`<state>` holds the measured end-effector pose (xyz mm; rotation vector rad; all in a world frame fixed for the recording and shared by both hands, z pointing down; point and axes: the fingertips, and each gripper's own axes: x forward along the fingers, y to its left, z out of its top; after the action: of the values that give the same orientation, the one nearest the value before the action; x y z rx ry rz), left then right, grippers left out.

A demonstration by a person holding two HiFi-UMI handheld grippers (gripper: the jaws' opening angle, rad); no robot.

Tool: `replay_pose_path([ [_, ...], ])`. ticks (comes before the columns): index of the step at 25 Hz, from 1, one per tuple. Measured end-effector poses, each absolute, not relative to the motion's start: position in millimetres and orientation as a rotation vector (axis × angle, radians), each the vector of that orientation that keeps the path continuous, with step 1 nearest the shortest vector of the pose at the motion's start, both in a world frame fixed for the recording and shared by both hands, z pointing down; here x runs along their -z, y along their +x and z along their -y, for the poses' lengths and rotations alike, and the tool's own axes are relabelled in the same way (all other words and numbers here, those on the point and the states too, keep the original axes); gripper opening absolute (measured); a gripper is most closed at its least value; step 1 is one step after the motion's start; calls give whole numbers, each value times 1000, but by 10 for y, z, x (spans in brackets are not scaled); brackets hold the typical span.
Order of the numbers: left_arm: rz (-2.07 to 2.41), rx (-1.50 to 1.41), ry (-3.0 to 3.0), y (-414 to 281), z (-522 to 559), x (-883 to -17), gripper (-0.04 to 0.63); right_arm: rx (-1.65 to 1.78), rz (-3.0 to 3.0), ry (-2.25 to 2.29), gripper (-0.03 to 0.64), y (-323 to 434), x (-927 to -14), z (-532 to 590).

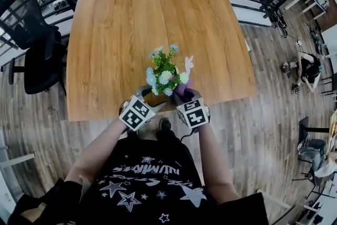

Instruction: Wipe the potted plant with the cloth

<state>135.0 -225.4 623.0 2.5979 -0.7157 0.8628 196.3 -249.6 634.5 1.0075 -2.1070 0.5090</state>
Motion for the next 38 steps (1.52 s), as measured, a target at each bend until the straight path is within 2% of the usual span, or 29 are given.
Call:
replay_pose_path([
  [2, 688, -913, 2614, 1225, 2239, -6300, 294, -511, 2109, 1005, 86, 1949, -6353, 2485],
  [8, 566, -972, 2715, 1069, 2411, -6347, 496, -521, 2105, 992, 86, 1980, -6366, 2464],
  [9, 520, -995, 2744, 1090, 2433, -6352, 513, -524, 2105, 987, 86, 1986, -6370, 2459],
  [19, 166, -1117, 2890, 1219, 2675, -6362, 560, -547, 2095, 943, 86, 1999, -6382, 2487],
  [29, -31, -1278, 2956, 1331, 2922, -6465, 557, -554, 2086, 937, 86, 1999, -6420, 2506],
  [31, -22, -1282, 2958, 1337, 2951, -6466, 522, -548, 2079, 935, 86, 1999, -6429, 2518],
  [38, 91, -1271, 2933, 1345, 2952, -6475, 515, -521, 2060, 959, 86, 1989, -6446, 2512],
])
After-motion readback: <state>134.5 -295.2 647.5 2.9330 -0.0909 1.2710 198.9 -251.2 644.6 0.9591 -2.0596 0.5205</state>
